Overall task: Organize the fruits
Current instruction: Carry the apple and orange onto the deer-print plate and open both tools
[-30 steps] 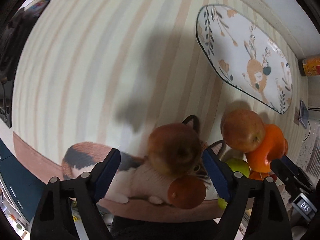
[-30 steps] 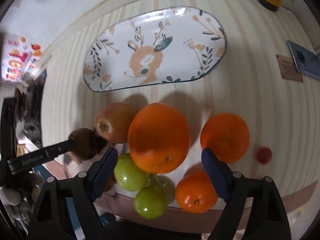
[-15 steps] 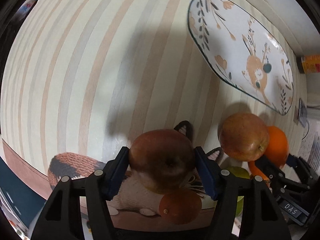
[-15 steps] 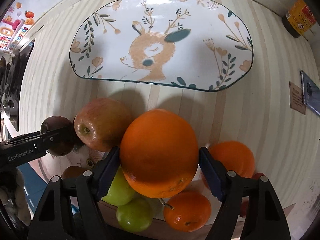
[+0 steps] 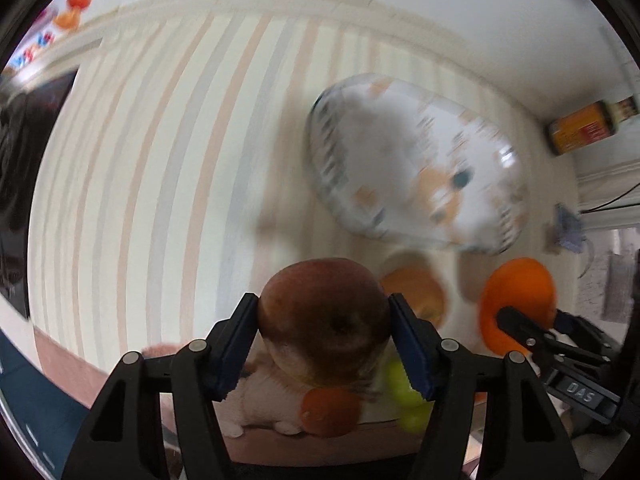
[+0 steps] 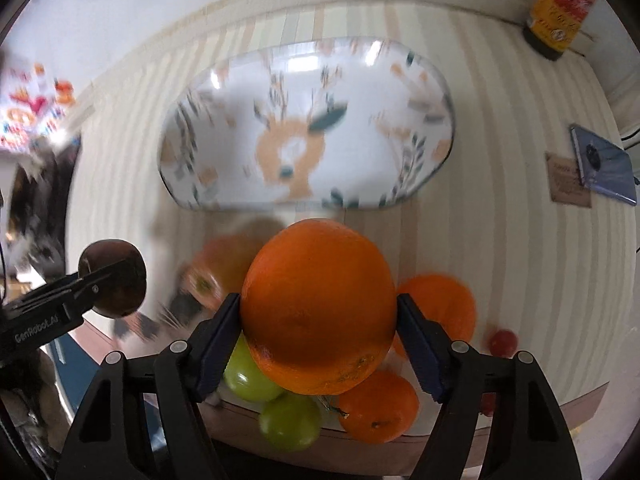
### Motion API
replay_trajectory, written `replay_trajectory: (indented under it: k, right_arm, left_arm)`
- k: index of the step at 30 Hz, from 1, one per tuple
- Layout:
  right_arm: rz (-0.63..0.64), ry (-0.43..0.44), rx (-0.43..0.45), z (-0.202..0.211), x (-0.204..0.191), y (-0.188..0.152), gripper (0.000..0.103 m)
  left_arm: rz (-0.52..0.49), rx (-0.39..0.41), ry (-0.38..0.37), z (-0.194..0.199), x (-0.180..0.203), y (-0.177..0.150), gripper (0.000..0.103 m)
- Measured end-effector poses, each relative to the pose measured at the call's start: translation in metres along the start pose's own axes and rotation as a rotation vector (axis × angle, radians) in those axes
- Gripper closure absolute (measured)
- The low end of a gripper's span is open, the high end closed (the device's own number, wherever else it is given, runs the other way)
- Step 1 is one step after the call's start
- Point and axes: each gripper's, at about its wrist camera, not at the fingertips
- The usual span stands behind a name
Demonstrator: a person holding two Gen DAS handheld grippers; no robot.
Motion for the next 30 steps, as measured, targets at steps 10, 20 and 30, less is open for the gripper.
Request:
replay_trajectory:
  k: [10,20,30]
  right_arm:
    - [-0.042,-0.052,0.043,-0.012,0.039,0.093,0.025]
    - [-0.041,-0.014,-0.029,-0.052,0.058,0.133,0.024]
    - [-0.04,0.027,-0.055,-0.048,0.063,0.152,0.01]
  left_arm:
    - [-0.027,-0.078,-0.085,-0.046,0.05,0.108,0.04]
    - [0.04,-0.239,-0.139,-0.1,0.068,0.146,0.04]
    - [0.03,-0.282,-0.093,-0.111,0.074,0.147,0.039]
Point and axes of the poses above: each gripper's, at about its wrist camera, not at the fingertips, and z roughly against the way its jaws point, x to its right, y to its top, and after that the axes turned 5 degrees about z, right-handed
